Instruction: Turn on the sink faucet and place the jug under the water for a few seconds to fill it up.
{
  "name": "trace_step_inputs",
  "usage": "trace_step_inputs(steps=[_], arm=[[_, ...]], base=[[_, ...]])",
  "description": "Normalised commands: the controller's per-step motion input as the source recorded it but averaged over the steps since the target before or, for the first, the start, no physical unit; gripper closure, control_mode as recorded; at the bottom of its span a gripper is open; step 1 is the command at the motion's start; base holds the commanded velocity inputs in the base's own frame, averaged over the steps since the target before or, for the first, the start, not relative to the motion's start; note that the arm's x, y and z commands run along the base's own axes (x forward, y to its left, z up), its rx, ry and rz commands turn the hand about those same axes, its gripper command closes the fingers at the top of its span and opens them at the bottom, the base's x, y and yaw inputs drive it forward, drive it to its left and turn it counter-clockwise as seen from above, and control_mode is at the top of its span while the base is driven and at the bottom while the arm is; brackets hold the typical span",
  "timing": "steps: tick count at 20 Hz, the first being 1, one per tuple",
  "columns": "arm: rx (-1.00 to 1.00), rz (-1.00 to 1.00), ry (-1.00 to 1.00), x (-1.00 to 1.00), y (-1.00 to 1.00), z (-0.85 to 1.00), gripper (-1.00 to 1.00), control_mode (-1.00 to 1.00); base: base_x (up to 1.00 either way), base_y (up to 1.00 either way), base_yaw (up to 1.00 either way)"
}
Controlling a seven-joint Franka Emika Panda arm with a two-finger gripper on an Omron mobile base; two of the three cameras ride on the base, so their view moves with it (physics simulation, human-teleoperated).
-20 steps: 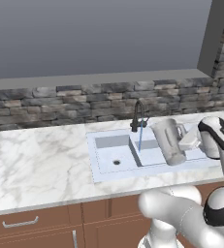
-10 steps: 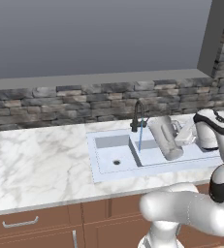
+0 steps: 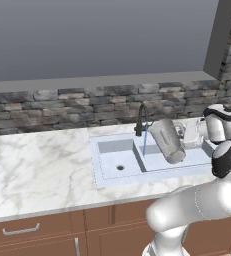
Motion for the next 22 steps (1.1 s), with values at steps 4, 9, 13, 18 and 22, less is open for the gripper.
trace_step_inputs(steps=[4, 9, 13, 18, 22], arm=[[0.02, 0.23, 0.0, 0.21, 0.0, -0.42, 1.0, -1.0], [0.03, 0.22, 0.0, 0.11, -0.03, -0.47, 1.0, -1.0], [0.05, 0.2, 0.0, 0.01, 0.0, -0.47, 1.0, -1.0], [0.05, 0.14, 0.0, 0.0, 0.01, -0.48, 1.0, -1.0], [0.04, 0.08, 0.0, 0.0, 0.0, -0.48, 1.0, -1.0]], base=[[0.0, 0.0, 0.0], [0.0, 0.0, 0.0], [0.0, 0.0, 0.0], [0.0, 0.0, 0.0], [0.0, 0.0, 0.0]])
